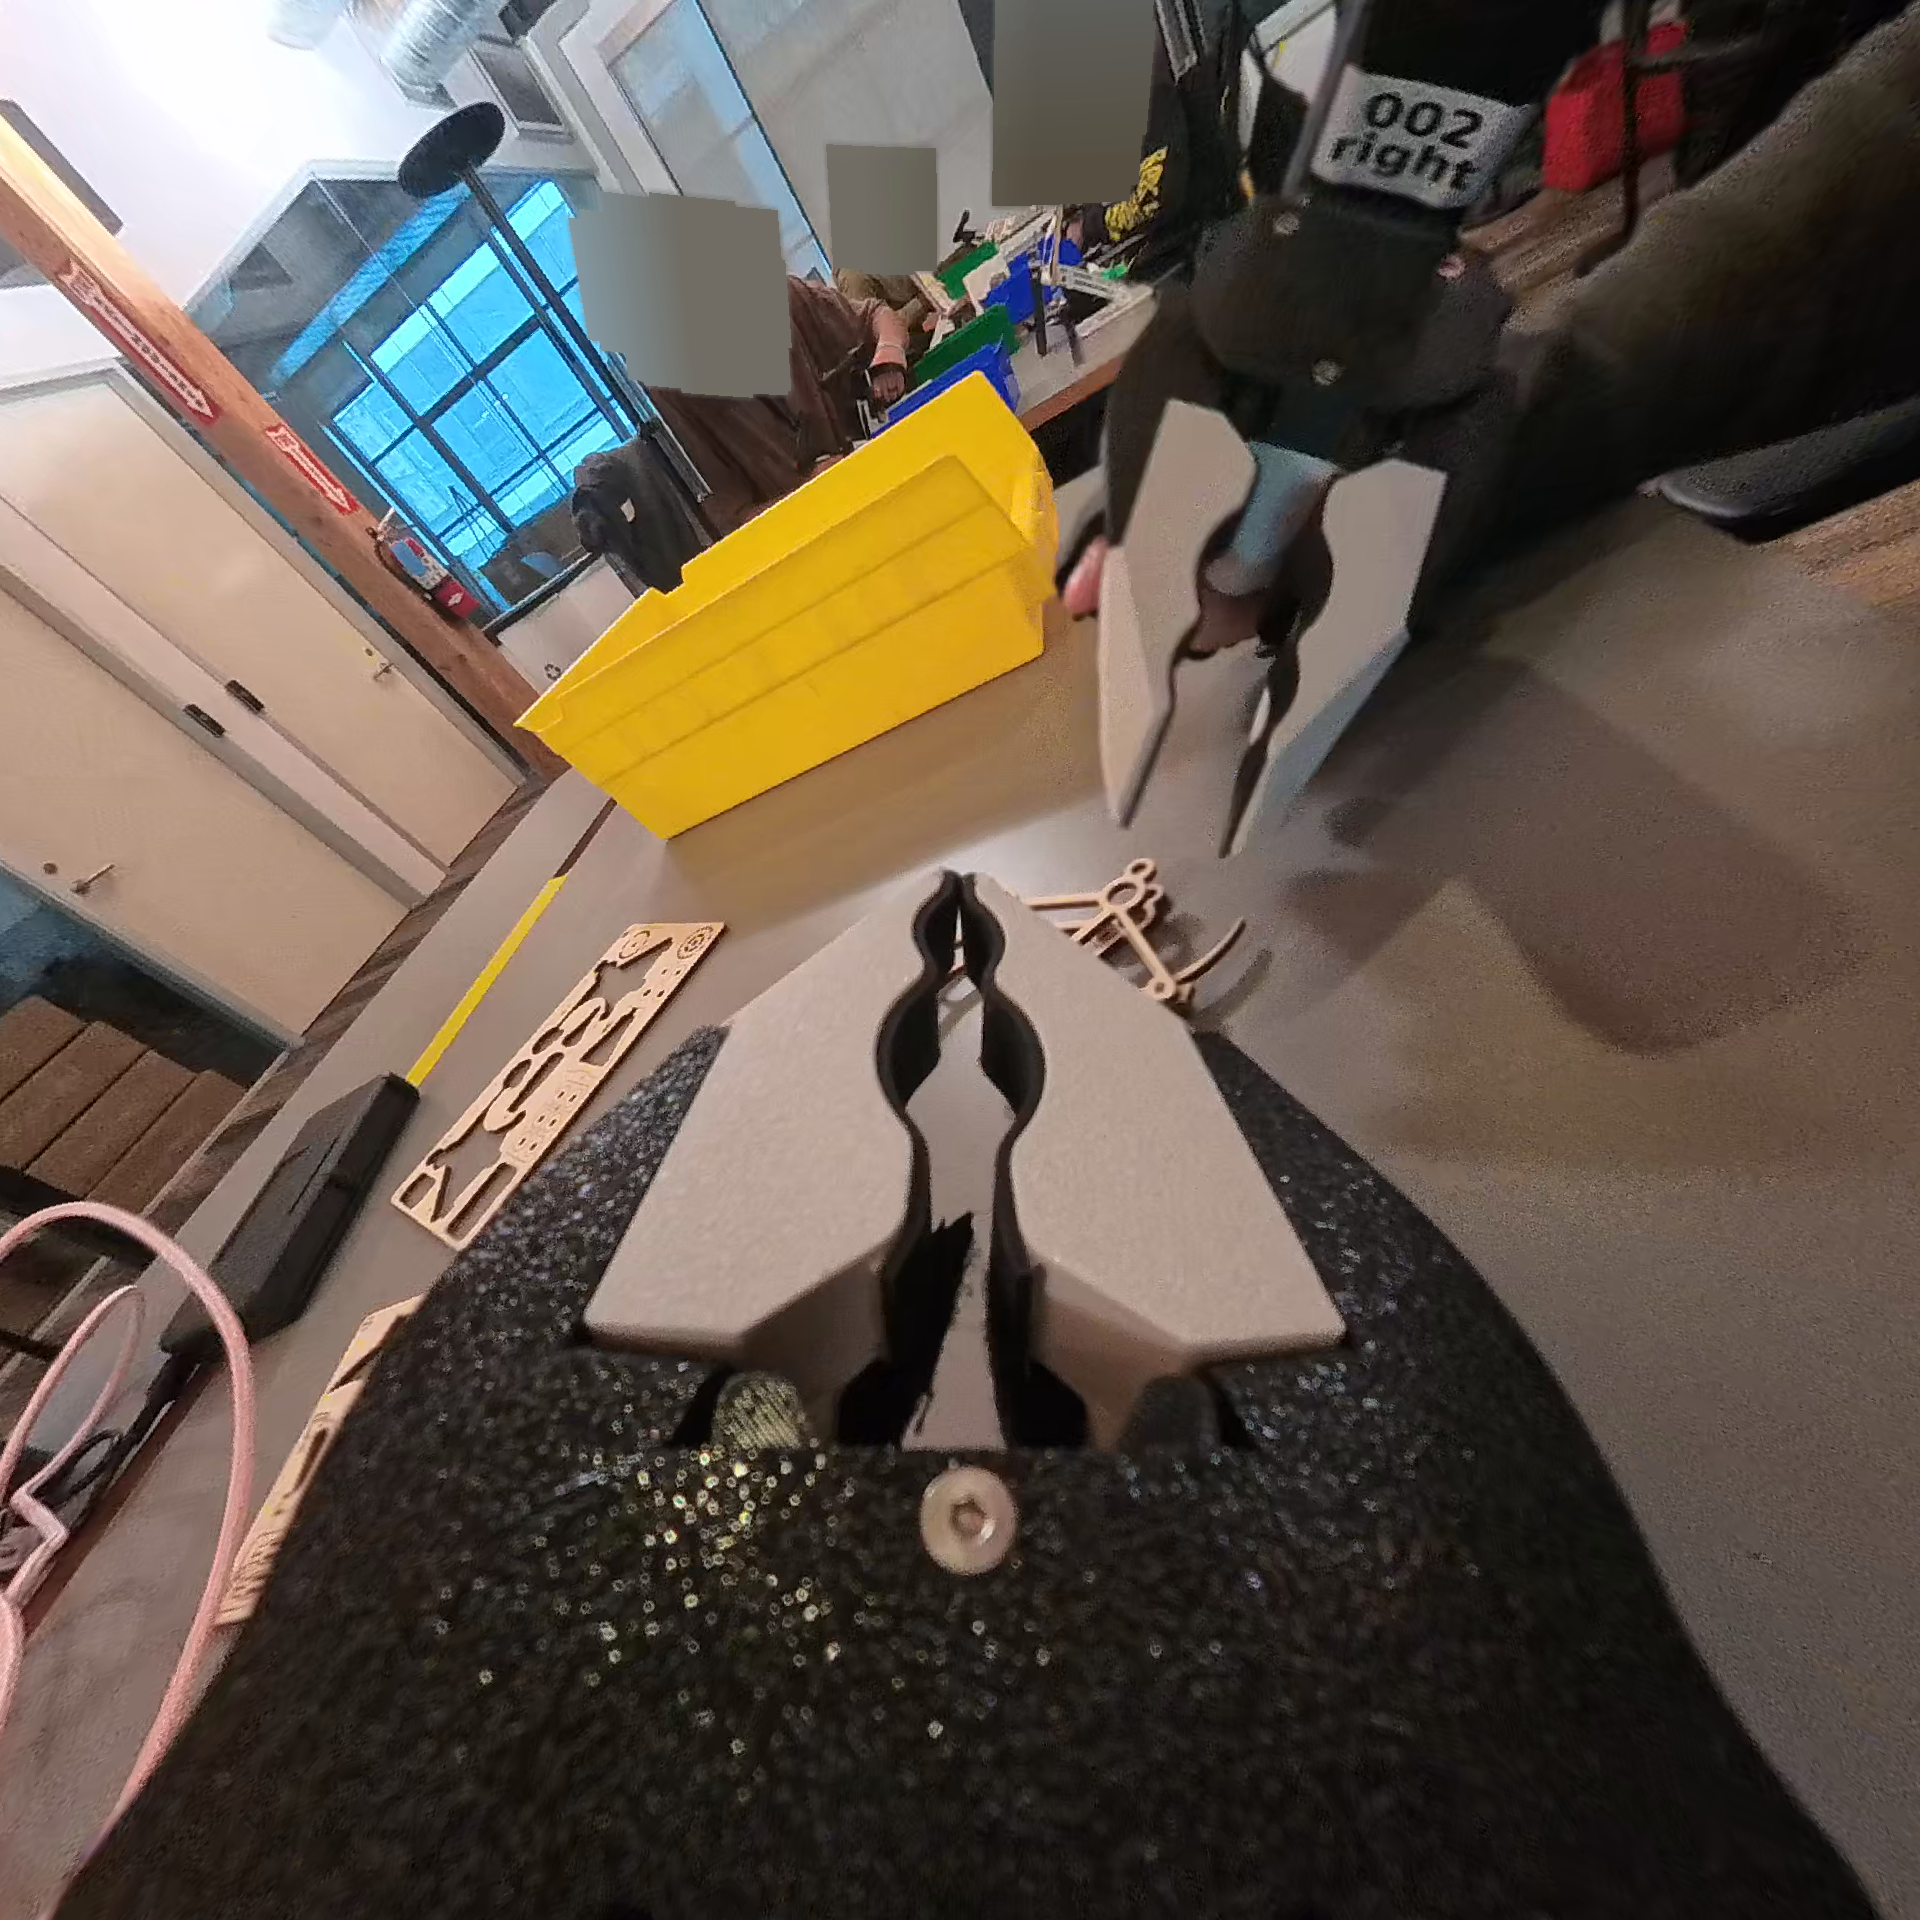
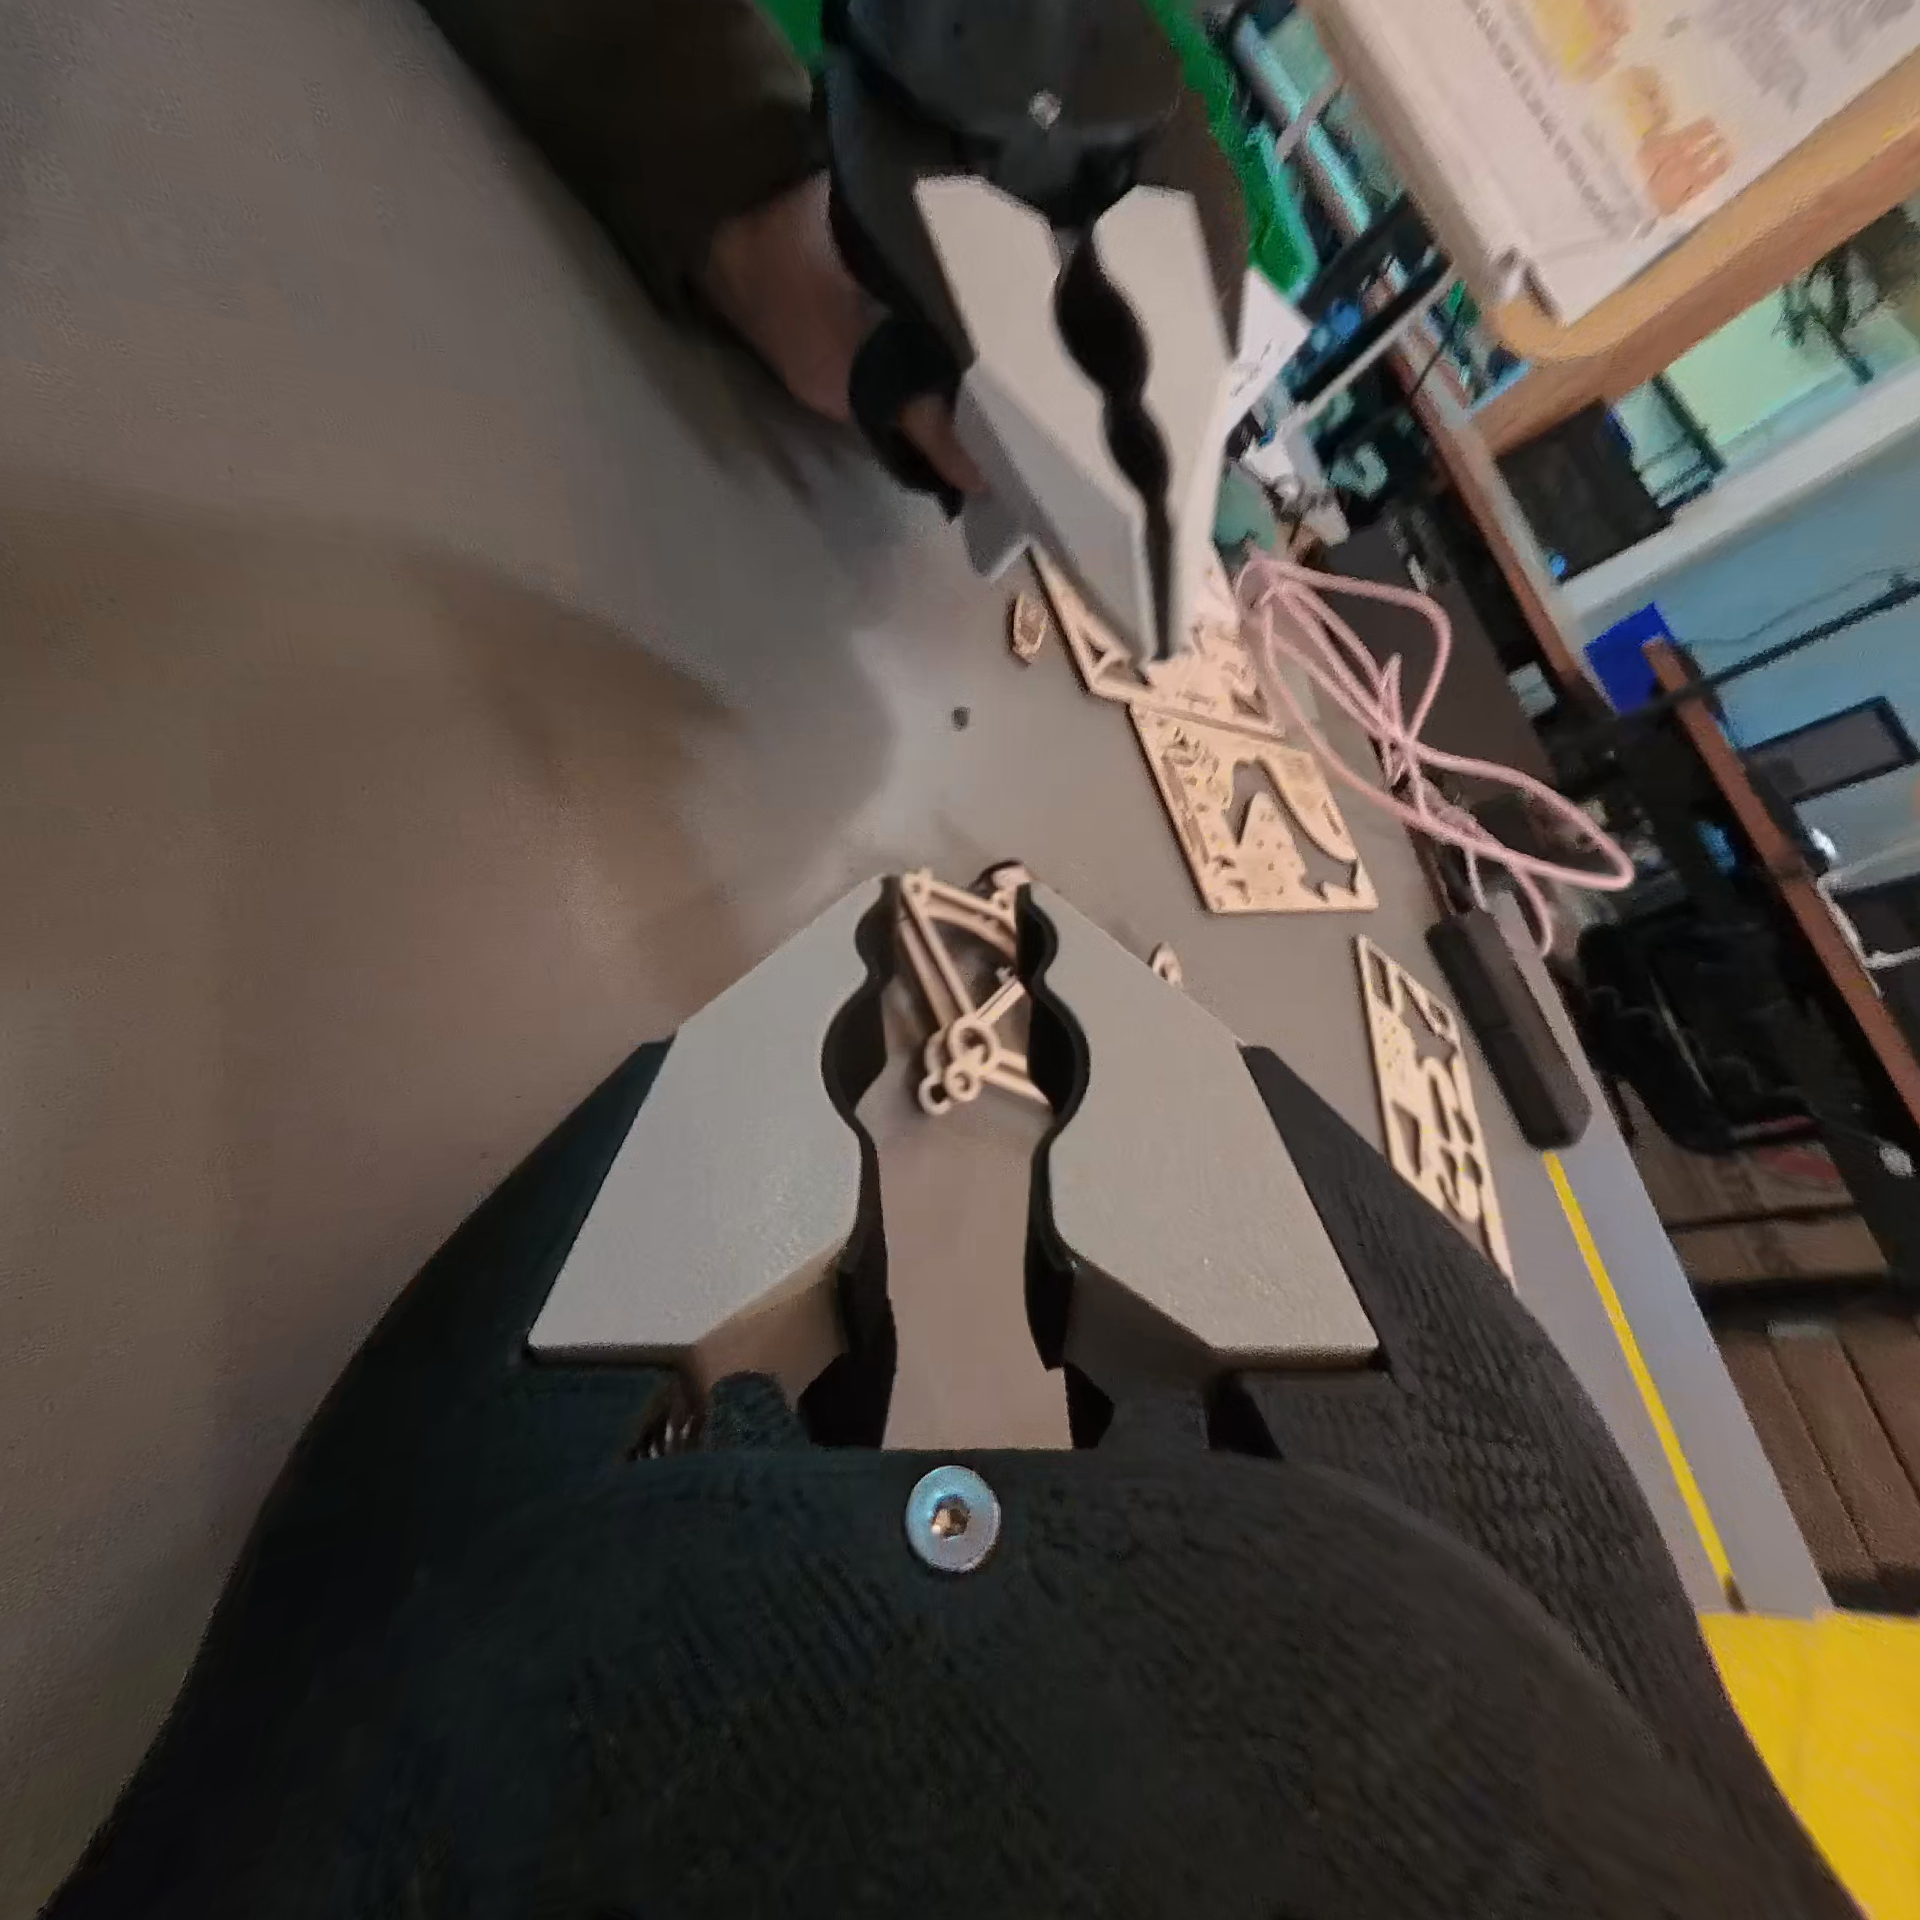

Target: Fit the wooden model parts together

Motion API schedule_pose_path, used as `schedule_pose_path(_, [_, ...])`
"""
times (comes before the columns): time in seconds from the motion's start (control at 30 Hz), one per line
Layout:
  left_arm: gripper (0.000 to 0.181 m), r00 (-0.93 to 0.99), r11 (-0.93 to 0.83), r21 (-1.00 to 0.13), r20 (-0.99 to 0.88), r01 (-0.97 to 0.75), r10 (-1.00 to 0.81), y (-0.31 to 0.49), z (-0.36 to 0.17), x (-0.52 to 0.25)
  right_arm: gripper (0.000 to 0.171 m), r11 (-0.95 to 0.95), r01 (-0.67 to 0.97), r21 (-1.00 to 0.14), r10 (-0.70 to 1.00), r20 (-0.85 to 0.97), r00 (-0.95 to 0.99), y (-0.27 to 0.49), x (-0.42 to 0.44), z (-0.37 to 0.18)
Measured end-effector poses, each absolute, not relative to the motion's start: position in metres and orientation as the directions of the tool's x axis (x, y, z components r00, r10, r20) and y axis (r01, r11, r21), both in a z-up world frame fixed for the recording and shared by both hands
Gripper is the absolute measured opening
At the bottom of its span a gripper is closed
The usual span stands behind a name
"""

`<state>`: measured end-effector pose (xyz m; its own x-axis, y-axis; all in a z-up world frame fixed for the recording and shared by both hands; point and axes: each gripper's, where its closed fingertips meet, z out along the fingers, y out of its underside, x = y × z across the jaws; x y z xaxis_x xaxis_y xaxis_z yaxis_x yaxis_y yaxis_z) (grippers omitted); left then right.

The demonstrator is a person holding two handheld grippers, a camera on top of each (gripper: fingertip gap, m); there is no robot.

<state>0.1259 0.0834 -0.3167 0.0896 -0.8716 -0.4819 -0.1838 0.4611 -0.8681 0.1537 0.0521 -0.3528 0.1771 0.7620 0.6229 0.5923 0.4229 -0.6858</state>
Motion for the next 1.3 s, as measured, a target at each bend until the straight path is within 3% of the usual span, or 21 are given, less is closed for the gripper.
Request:
schedule_pose_path(0.33, [0.0,0.129,0.427,-0.891,-0.446,-0.151,-0.886,0.084,-0.309,0.122,0.019,0.253,0.654,-0.713,0.678,0.613,0.406,0.062,0.163,-0.349])
schedule_pose_path(0.53, [0.0,0.136,0.438,-0.884,-0.46,-0.166,-0.877,0.085,-0.311,0.123,0.04,0.064,0.55,-0.833,0.69,0.435,0.578,0.073,0.18,-0.346])
schedule_pose_path(1.03, [0.0,0.222,0.311,-0.942,-0.333,-0.128,-0.917,0.107,-0.305,0.114,0.043,-0.154,0.625,-0.765,0.757,0.315,0.572,0.09,0.195,-0.382])
schedule_pose_path(1.3, [0.0,0.223,0.303,-0.946,-0.323,-0.118,-0.92,0.108,-0.304,0.115,0.043,-0.189,0.685,-0.703,0.74,0.356,0.57,0.119,0.212,-0.383])
